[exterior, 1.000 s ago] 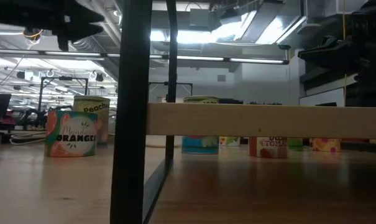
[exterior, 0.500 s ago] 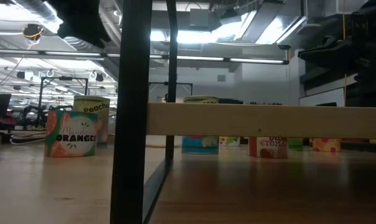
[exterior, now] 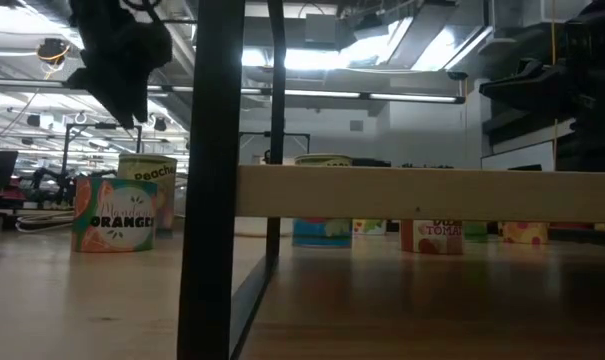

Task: Pick and place cans onto a shelf
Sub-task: Put the blue can on the shelf

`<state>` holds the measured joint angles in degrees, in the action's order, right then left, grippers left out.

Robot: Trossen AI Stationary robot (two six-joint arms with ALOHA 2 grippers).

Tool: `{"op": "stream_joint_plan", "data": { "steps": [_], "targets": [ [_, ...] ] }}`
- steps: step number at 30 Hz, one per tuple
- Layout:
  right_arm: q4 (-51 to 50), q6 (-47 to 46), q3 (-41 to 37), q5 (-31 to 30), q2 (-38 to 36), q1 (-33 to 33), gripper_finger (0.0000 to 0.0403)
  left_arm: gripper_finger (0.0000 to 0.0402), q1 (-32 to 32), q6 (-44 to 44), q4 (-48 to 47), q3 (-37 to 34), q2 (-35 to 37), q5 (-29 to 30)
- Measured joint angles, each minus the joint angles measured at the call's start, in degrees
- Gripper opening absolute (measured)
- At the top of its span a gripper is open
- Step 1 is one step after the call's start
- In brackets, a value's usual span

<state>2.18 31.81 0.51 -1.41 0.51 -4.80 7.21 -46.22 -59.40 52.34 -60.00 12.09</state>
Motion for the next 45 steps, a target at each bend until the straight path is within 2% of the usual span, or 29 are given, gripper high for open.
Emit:
{"op": "stream_joint_plan", "data": {
  "steps": [23, 28, 37, 41, 45],
  "targets": [
    [0.0, 0.0, 0.0, 0.0, 0.0, 0.0, 0.0073, 0.0158, 1.1, 1.9, 0.1, 0.1, -14.1, -2.6],
    [0.0, -0.6, 0.0, 0.1, 0.0, 0.0, 0.0073, 0.0127, 1.1, 2.0, 0.1, 0.1, -14.5, -2.6],
    [5.5, -16.0, 0.0, 1.1, 0.0, 0.0, 0.0073, 0.0042, 1.1, 1.8, 0.2, 0.1, -14.6, -2.6],
    [6.7, -16.6, 0.0, 1.1, 0.0, 0.0, 0.0073, 0.0009, 1.1, 1.8, 0.2, 0.0, -14.6, -1.9],
    [6.8, -16.6, 0.0, 1.1, 0.0, 0.0, 0.0073, 0.0004, 1.1, 1.8, 0.4, 0.0, -14.6, -1.5]
  ]
}}
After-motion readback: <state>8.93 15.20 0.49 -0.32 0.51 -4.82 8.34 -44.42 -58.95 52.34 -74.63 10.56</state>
